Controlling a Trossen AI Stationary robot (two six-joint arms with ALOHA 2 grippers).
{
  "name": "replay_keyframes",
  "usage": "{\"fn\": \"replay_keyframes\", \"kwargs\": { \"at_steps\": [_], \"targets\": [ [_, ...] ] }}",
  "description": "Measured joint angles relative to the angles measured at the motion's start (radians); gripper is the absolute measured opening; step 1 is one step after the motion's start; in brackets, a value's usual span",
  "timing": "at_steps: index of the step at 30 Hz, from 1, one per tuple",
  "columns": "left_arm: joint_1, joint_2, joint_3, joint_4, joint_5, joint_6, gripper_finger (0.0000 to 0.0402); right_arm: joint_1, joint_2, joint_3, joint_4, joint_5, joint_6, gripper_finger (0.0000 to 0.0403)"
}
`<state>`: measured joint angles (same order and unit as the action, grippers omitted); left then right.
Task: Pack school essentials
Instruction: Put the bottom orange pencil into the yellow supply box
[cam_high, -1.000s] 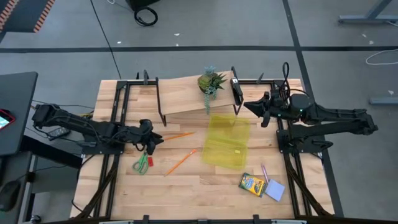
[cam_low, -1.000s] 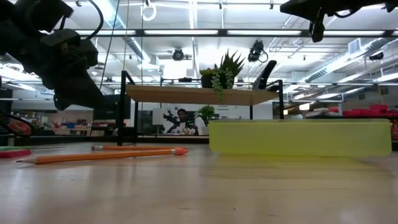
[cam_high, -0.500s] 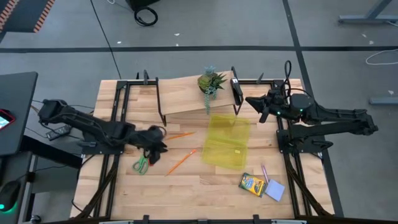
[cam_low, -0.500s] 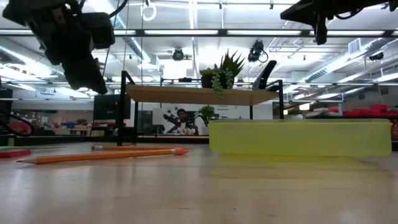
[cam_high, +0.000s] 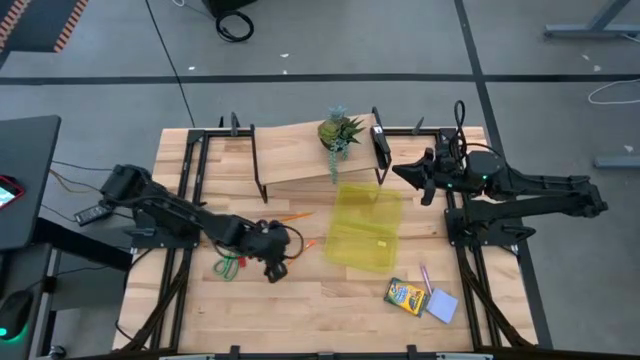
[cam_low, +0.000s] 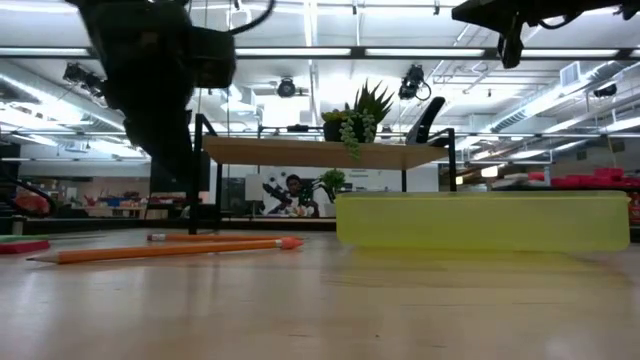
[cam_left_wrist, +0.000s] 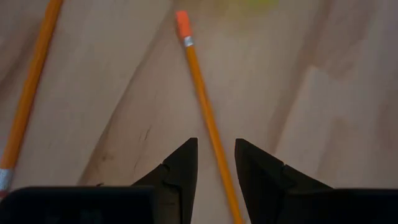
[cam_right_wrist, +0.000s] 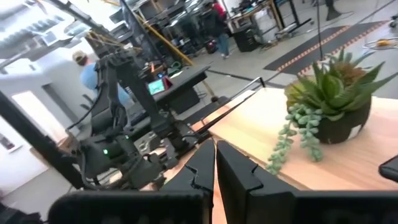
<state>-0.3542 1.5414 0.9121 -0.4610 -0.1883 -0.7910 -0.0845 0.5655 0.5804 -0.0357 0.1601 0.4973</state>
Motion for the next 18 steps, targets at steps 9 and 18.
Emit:
{"fn": "replay_keyframes", "kwargs": {
  "at_steps": [9, 18],
  "targets": [
    [0.005, 0.202, 0.156, -0.070, -0.028, -0.106, 0.0115, 0.000, 0.000, 0.000, 0.004, -0.073, -0.020, 0.0023],
    [0.007, 0.249, 0.155, -0.053, -0.185, -0.167, 0.0170, 0.000, 0.000, 0.000, 0.008, -0.092, -0.031, 0.0023]
  ]
}}
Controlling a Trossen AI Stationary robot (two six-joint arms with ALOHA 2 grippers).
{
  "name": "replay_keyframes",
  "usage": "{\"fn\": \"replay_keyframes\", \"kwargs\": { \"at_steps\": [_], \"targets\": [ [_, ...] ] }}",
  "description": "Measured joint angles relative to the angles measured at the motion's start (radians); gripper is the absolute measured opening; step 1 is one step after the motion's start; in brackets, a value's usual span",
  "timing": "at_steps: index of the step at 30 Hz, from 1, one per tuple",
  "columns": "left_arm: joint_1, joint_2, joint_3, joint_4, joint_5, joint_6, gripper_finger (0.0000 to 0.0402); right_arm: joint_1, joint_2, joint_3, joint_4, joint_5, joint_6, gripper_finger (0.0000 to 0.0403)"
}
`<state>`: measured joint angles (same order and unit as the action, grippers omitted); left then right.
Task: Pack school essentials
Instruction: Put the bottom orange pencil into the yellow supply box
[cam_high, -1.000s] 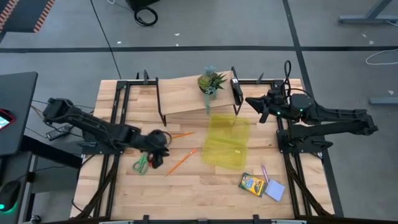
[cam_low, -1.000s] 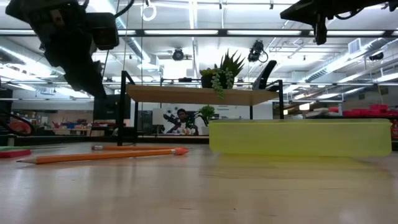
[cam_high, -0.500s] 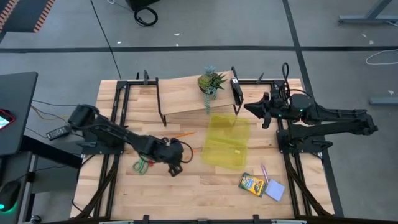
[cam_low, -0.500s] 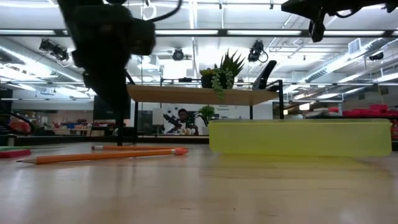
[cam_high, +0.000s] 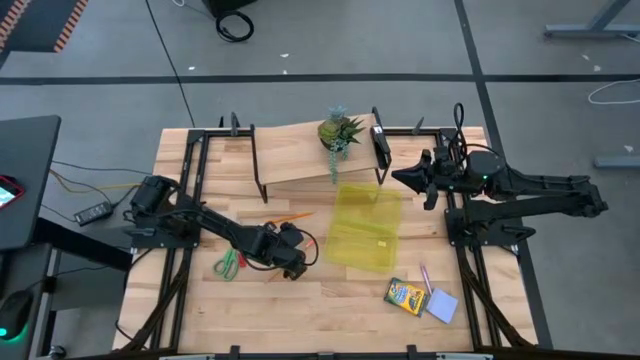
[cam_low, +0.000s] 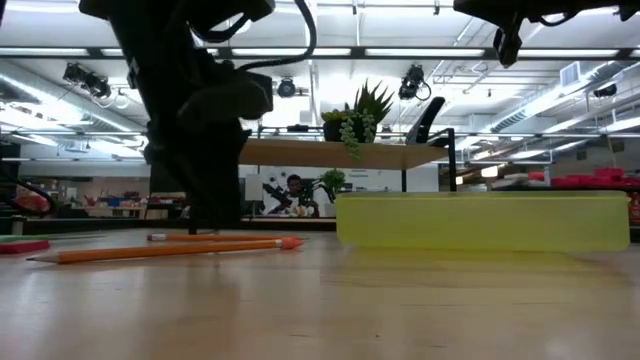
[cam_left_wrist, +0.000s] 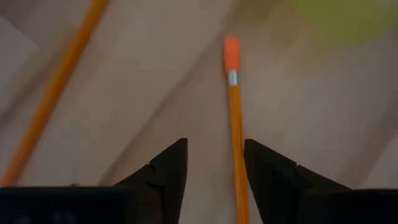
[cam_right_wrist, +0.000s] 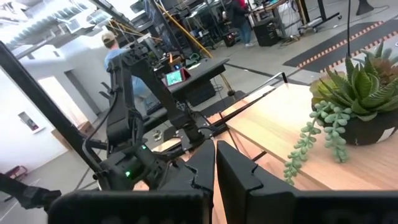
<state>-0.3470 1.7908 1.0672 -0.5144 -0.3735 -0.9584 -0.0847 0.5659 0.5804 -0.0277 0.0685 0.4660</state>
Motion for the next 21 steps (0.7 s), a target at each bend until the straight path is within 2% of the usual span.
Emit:
{"fn": "replay_keyframes", "kwargs": {
  "at_steps": [2, 8, 13, 21],
  "targets": [
    [-0.002, 0.000, -0.004, 0.037, -0.045, 0.006, 0.0183, 0.000, 0.000, 0.000, 0.000, 0.000, -0.001, 0.0023],
    [-0.003, -0.001, -0.096, 0.357, -0.125, 0.051, 0.0192, 0.000, 0.000, 0.000, 0.000, -0.018, -0.032, 0.0023],
    [-0.004, 0.008, -0.114, 0.363, -0.260, 0.054, 0.0190, 0.000, 0.000, 0.000, 0.000, -0.026, -0.040, 0.0023],
    [-0.032, 0.102, -0.126, 0.535, -0.316, 0.066, 0.0192, 0.000, 0.000, 0.000, 0.001, -0.026, -0.052, 0.0023]
  ]
}}
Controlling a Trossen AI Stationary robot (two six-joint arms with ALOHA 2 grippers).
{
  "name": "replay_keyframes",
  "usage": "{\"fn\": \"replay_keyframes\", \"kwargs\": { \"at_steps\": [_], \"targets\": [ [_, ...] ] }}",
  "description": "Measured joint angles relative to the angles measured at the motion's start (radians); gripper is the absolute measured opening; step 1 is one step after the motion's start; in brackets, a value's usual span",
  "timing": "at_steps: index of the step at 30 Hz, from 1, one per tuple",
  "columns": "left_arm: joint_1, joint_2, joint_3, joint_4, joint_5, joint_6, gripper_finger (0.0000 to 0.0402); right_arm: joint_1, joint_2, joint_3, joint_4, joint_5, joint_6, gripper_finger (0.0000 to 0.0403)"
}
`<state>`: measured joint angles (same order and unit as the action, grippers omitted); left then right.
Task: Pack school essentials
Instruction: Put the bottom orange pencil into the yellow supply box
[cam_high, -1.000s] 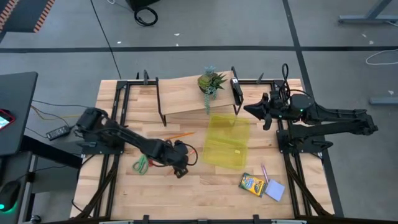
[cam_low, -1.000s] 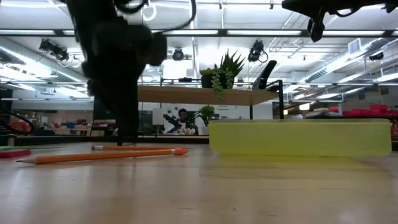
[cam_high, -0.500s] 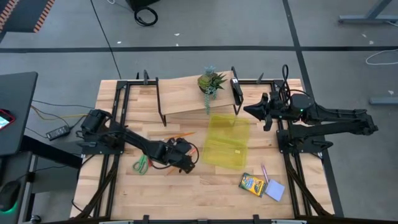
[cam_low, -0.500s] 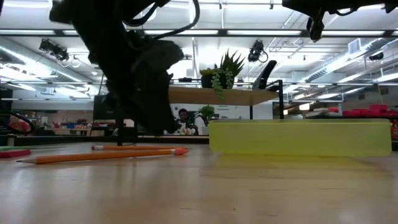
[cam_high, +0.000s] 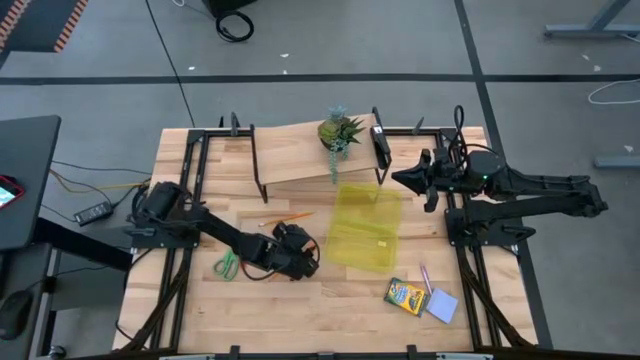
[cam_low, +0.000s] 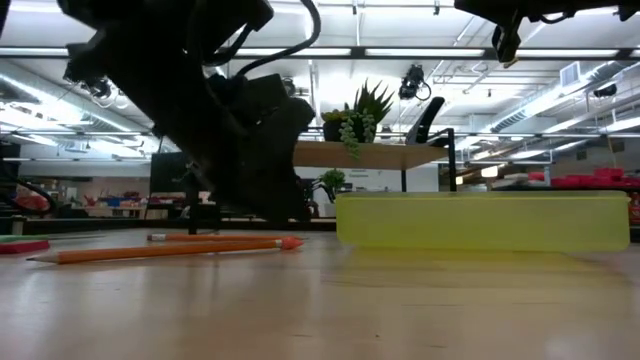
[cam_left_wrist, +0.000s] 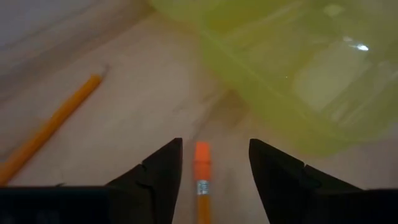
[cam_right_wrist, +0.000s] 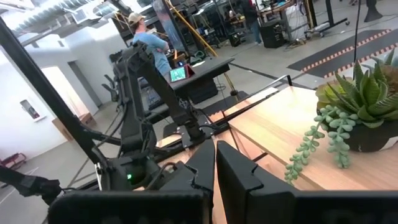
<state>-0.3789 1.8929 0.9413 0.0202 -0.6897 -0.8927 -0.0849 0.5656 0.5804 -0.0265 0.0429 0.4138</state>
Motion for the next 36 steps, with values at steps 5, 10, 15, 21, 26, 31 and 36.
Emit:
{"fn": "replay_keyframes", "kwargs": {
  "at_steps": [5, 10, 15, 21, 26, 31, 36],
  "targets": [
    [-0.020, 0.041, 0.000, 0.007, -0.047, -0.012, 0.0175, 0.000, 0.000, 0.000, 0.006, 0.000, 0.002, 0.0023],
    [-0.019, 0.078, 0.000, 0.038, -0.080, -0.024, 0.0160, 0.000, 0.000, 0.000, 0.007, -0.005, 0.004, 0.0023],
    [-0.020, 0.123, 0.001, 0.120, -0.106, -0.035, 0.0144, 0.000, 0.000, 0.000, 0.010, -0.019, 0.010, 0.0023],
    [-0.034, 0.138, 0.002, 0.129, -0.117, -0.036, 0.0107, 0.000, 0.000, 0.000, 0.024, -0.023, 0.024, 0.0023],
    [-0.052, 0.154, 0.002, 0.137, -0.129, -0.039, 0.0050, 0.000, 0.000, 0.000, 0.041, -0.026, 0.021, 0.0023],
    [-0.063, 0.158, 0.002, 0.137, -0.134, -0.040, 0.0024, 0.000, 0.000, 0.000, 0.042, -0.026, 0.022, 0.0023],
    [-0.063, 0.157, 0.002, 0.138, -0.130, -0.039, 0.0028, 0.000, 0.000, 0.000, 0.044, -0.026, 0.024, 0.0023]
  ]
}}
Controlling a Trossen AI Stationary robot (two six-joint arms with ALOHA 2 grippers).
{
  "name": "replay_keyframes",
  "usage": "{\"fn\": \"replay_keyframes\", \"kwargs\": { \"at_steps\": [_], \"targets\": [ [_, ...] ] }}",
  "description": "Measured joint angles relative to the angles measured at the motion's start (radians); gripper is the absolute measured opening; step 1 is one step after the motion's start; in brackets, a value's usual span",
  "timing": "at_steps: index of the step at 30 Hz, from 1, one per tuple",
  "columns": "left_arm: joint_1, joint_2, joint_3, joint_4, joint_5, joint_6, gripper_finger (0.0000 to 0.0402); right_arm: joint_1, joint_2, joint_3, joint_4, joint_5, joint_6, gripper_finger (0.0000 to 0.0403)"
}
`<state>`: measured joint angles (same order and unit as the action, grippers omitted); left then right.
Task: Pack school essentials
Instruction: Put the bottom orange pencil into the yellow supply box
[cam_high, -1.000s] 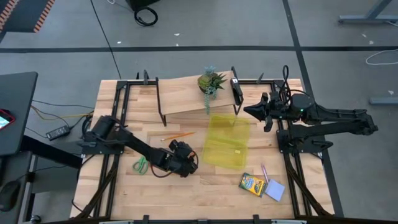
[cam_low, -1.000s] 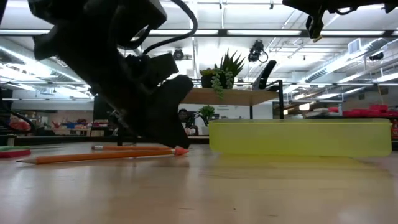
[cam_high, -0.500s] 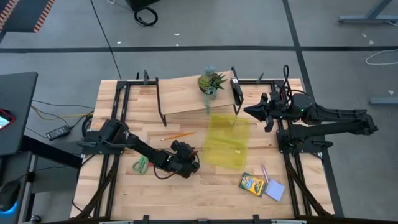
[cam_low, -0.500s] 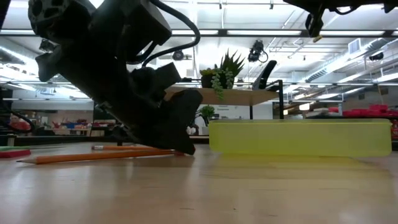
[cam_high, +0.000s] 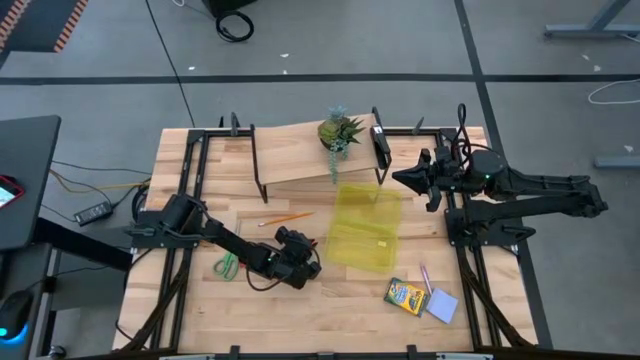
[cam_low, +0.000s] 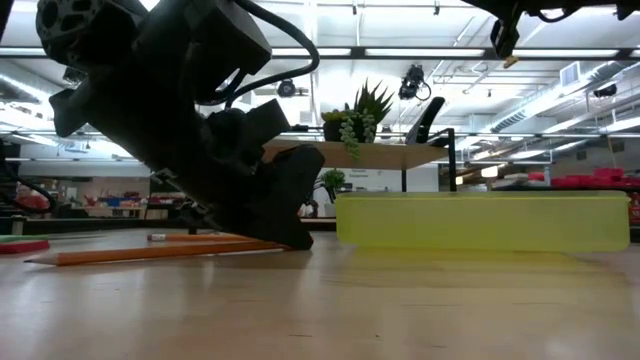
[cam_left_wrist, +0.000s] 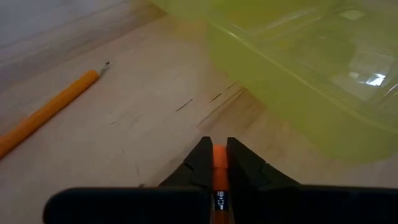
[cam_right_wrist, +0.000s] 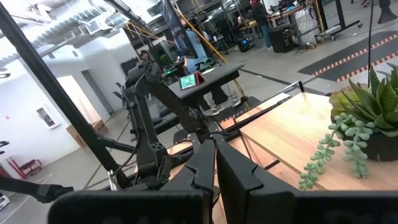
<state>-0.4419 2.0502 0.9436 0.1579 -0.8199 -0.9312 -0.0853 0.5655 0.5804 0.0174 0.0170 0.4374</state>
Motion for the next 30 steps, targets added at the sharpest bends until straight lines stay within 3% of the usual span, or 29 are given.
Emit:
{"fn": "replay_keyframes", "kwargs": {
  "at_steps": [18, 30],
  "targets": [
    [0.024, -0.060, -0.003, -0.001, 0.100, 0.125, 0.0024, 0.000, 0.000, 0.000, 0.000, 0.000, 0.007, 0.0023],
    [0.036, -0.164, -0.003, -0.002, 0.092, 0.220, 0.0029, 0.000, 0.000, 0.000, 0.009, 0.000, 0.008, 0.0023]
  ]
}}
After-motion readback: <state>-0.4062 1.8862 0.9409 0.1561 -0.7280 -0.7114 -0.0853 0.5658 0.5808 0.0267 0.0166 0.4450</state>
